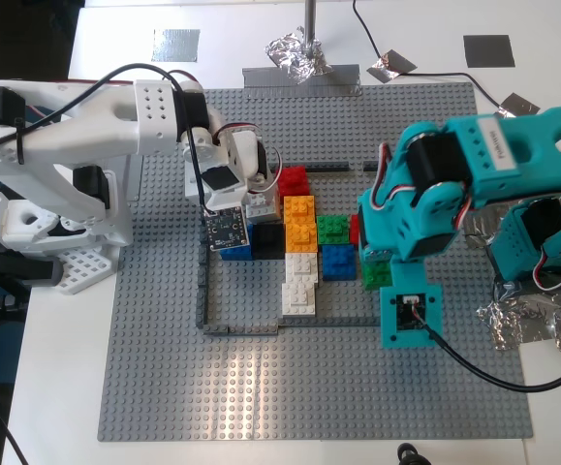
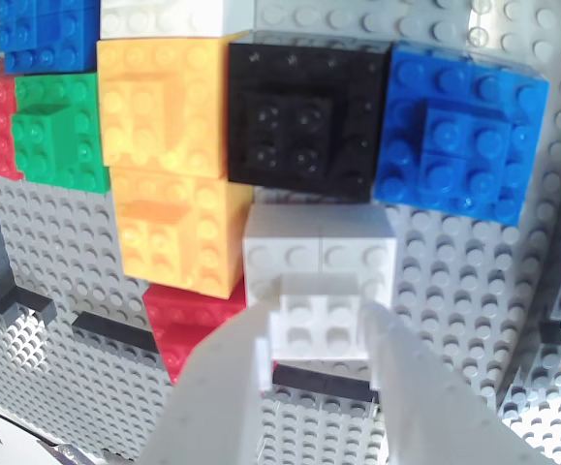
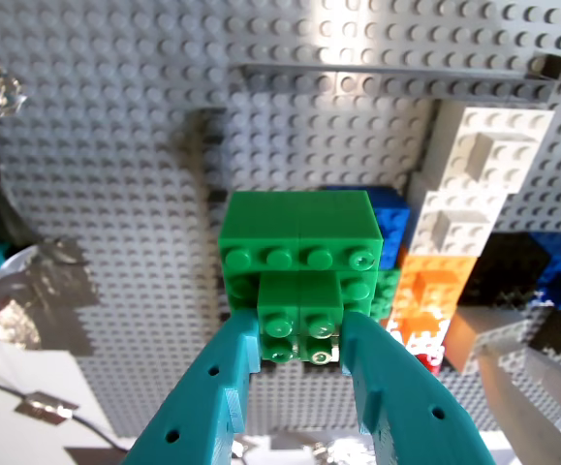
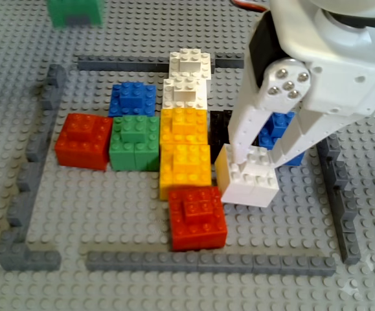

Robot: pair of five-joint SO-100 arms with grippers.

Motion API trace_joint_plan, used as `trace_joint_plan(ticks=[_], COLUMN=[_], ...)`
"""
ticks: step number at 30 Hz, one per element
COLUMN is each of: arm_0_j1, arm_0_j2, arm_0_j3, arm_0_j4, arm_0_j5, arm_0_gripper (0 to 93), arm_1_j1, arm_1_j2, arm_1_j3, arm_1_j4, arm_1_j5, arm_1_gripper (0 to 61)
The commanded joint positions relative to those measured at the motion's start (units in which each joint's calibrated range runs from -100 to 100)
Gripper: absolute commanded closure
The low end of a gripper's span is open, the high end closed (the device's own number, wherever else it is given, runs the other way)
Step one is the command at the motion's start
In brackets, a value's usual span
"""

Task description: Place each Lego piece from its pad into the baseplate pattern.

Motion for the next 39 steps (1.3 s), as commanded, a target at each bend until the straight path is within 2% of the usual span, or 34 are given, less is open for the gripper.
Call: trace_joint_plan(ticks=[1, 8, 15, 27, 39], arm_0_j1=[-0.4, -0.4, 0.1, 0.2, 1.9], arm_0_j2=[2.3, 8.2, 15.9, 21.1, 16.8], arm_0_j3=[-1.1, -1.7, -8.8, -10.0, -5.4], arm_0_j4=[-2.7, -6.4, -6.4, -9.4, -6.5], arm_0_j5=[-1.3, -1.9, -1.9, -1.9, -0.3], arm_0_gripper=[92.7, 92.7, 92.7, 92.7, 92.7], arm_1_j1=[1.0, 2.3, 3.3, 3.1, 3.2], arm_1_j2=[-0.1, -1.0, -2.1, -2.0, -1.9], arm_1_j3=[-0.9, 0.1, 1.3, 2.2, 2.8], arm_1_j4=[-0.7, -0.6, -1.4, -4.4, -5.2], arm_1_j5=[-0.1, 0.4, 1.0, 0.8, 0.6], arm_1_gripper=[61.0, 61.0, 61.0, 60.3, 50.5])
